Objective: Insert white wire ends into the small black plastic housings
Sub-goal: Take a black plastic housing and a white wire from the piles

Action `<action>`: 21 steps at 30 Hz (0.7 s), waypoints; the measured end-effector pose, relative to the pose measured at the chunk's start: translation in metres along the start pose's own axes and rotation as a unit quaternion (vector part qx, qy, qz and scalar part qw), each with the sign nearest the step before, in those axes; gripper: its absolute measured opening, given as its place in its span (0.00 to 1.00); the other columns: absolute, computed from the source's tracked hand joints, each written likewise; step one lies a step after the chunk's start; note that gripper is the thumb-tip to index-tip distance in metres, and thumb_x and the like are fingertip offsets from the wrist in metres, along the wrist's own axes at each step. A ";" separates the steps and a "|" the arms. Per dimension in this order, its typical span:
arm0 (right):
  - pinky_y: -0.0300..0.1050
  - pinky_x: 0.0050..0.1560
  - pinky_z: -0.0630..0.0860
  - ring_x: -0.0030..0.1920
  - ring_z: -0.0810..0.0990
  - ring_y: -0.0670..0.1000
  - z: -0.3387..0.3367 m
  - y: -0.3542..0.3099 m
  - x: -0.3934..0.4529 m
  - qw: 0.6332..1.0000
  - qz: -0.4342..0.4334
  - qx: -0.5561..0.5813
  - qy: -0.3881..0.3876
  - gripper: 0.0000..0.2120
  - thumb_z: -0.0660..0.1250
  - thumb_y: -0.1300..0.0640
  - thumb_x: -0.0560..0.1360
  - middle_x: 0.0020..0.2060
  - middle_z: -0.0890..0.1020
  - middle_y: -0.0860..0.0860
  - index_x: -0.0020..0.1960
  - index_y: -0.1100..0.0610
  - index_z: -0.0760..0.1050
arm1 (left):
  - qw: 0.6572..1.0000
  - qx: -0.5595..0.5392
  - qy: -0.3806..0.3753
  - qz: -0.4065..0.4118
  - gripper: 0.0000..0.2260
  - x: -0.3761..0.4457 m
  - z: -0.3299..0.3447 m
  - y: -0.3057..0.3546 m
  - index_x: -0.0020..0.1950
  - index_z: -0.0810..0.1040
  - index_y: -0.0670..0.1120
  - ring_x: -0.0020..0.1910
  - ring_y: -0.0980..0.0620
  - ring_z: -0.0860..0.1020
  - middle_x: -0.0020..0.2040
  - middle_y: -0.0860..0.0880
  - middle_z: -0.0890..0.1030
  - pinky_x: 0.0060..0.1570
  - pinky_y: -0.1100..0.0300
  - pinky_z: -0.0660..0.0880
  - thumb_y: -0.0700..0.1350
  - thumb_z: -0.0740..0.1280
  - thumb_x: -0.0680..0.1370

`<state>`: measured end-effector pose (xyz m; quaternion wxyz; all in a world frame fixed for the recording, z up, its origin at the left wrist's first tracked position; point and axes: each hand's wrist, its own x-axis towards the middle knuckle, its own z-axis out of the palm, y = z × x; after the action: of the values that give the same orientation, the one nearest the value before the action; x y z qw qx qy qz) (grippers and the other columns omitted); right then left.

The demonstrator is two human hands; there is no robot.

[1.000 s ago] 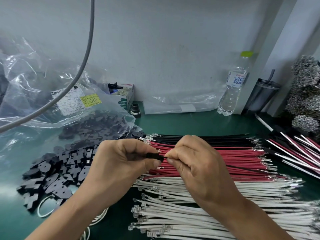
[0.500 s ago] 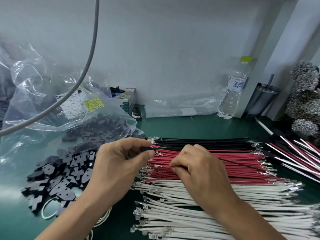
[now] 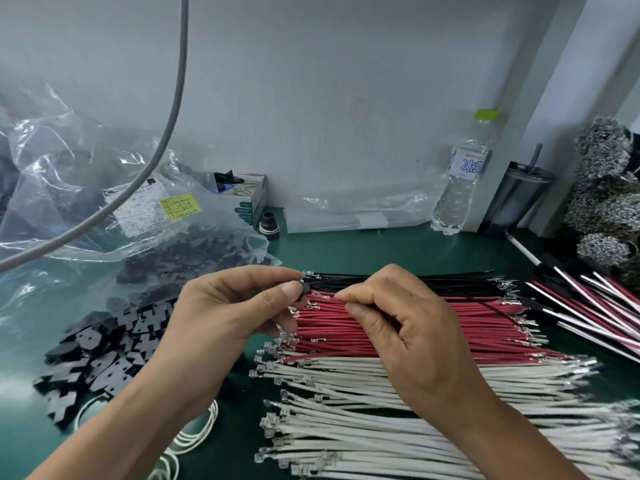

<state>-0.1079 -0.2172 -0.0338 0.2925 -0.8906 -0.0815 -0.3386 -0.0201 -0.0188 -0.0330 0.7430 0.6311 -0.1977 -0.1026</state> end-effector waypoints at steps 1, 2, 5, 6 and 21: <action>0.30 0.48 0.72 0.47 0.79 0.43 0.000 -0.001 0.000 1.000 -0.007 0.005 0.001 0.09 0.65 0.55 0.80 0.45 0.79 0.43 0.53 0.53 0.84 | 1.000 -0.008 -0.007 -0.006 0.12 0.000 -0.001 0.000 0.49 0.89 0.45 0.33 0.48 0.82 0.43 0.40 0.87 0.35 0.62 0.79 0.48 0.77 0.67; 0.31 0.48 0.73 0.48 0.80 0.43 0.000 -0.002 -0.001 1.000 -0.010 0.007 0.003 0.09 0.65 0.55 0.80 0.45 0.79 0.43 0.53 0.54 0.84 | 1.000 -0.014 -0.012 -0.011 0.12 0.000 -0.001 0.001 0.49 0.88 0.44 0.33 0.48 0.82 0.43 0.40 0.87 0.35 0.62 0.79 0.47 0.77 0.68; 0.35 0.47 0.75 0.47 0.80 0.44 0.000 -0.004 -0.001 1.000 -0.016 0.003 0.014 0.10 0.64 0.54 0.80 0.45 0.79 0.43 0.53 0.54 0.84 | 0.999 -0.032 -0.030 -0.027 0.13 0.000 -0.001 0.001 0.49 0.88 0.42 0.33 0.49 0.81 0.42 0.38 0.86 0.35 0.62 0.78 0.47 0.76 0.69; 0.36 0.47 0.75 0.47 0.80 0.44 -0.001 -0.005 -0.001 1.000 -0.020 0.000 0.018 0.11 0.64 0.53 0.80 0.44 0.79 0.43 0.53 0.54 0.84 | 0.998 -0.037 -0.035 -0.031 0.13 0.000 -0.001 0.001 0.49 0.88 0.41 0.32 0.49 0.81 0.42 0.38 0.86 0.35 0.62 0.78 0.47 0.76 0.69; 0.47 0.28 0.71 0.38 0.71 0.49 -0.006 -0.013 0.001 0.954 -0.141 -0.263 -0.031 0.09 0.74 0.66 0.73 0.42 0.75 0.48 0.49 0.55 0.80 | 0.996 -0.022 -0.055 -0.074 0.14 -0.001 -0.001 -0.001 0.49 0.88 0.41 0.32 0.49 0.79 0.41 0.39 0.85 0.33 0.60 0.78 0.47 0.77 0.68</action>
<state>-0.1154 -0.2106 -0.0236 -0.0055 -0.9256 -0.1237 -0.3577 -0.0207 -0.0177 -0.0340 0.7348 0.6211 -0.1893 -0.1962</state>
